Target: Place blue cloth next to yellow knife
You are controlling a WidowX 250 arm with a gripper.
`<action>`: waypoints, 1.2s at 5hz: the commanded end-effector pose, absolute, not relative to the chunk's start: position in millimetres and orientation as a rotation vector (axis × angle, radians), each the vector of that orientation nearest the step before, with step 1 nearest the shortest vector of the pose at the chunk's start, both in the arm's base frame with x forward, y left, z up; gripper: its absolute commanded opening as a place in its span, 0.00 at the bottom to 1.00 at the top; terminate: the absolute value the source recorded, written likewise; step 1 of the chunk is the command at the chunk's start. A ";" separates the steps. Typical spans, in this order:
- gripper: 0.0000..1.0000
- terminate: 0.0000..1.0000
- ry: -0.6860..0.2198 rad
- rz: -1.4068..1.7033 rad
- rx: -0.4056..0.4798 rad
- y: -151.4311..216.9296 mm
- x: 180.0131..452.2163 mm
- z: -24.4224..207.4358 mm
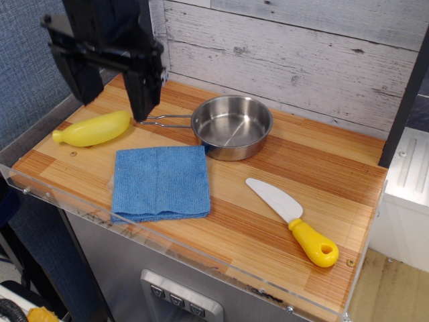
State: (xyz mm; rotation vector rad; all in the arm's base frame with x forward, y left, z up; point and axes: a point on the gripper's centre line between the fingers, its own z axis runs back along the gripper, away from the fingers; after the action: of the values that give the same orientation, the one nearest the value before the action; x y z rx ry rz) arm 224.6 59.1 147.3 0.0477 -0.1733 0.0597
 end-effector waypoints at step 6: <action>1.00 0.00 -0.197 0.106 0.143 79.6 278.5 52.2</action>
State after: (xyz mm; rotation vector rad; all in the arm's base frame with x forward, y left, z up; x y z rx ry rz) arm 276.7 77.7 43.6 0.1368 -0.1691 0.1084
